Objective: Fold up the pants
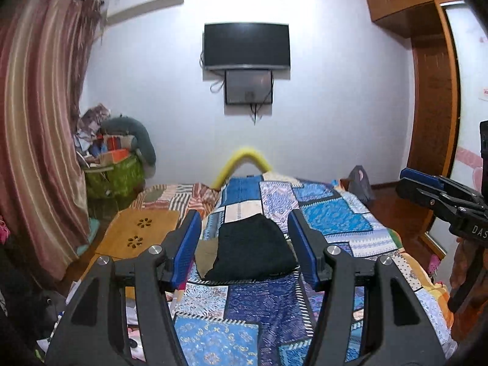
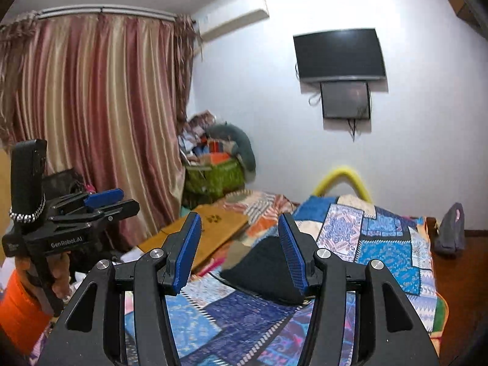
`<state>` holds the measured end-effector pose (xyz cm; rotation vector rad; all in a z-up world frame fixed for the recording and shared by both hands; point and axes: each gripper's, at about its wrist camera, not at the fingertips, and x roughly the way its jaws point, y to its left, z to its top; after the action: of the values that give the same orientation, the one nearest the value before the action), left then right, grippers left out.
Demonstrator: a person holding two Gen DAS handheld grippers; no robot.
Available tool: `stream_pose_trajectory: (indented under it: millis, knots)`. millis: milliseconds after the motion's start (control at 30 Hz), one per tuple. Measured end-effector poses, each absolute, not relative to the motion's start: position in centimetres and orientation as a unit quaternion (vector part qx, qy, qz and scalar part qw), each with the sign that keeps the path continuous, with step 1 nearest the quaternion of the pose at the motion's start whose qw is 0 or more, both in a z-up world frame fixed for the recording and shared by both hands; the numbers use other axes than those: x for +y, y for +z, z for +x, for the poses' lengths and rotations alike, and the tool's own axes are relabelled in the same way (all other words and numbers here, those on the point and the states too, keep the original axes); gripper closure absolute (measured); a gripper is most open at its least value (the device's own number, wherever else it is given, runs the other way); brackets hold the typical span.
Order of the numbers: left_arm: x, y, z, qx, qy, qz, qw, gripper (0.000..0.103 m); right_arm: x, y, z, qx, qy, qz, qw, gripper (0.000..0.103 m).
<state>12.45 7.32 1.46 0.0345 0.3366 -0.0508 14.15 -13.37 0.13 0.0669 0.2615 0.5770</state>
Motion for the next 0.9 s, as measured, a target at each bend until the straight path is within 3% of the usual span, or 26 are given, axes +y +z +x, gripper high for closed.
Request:
stream_pose_trajectory:
  millis: [100,200,333,400,567,900]
  knots:
    - [6.5,0.8,9.8,0.153,-0.026,0.013,0.988,0.034,-13.3,-0.4,11.5,0.109,0.278,0.032,0.954,0.052]
    - [5.9,0.1,8.0,0.144,-0.031,0.011,0.989,0.020,-13.0,-0.8,9.6,0.092,0.269,0.027,0.958,0.037]
    - [5.1,-0.7,5.9,0.128,-0.022,0.016,0.991,0.013,-12.9,-0.9,8.2,0.082,0.260,0.032,0.961,0.018]
    - [4.9,-1.1,5.5,0.126,-0.022,0.012,0.992,0.008,-12.8,-1.1,7.9,0.080,0.251,0.028,0.964,0.017]
    - [4.5,-1.5,4.4,0.114,-0.021,0.006,0.993,0.003,-13.0,-1.4,7.5,0.076,0.226,0.034,0.970,0.001]
    - [4.1,-2.0,4.0,0.110,-0.019,-0.001,0.994,0.001,-13.3,-1.9,7.0,0.087,0.216,0.035,0.972,0.001]
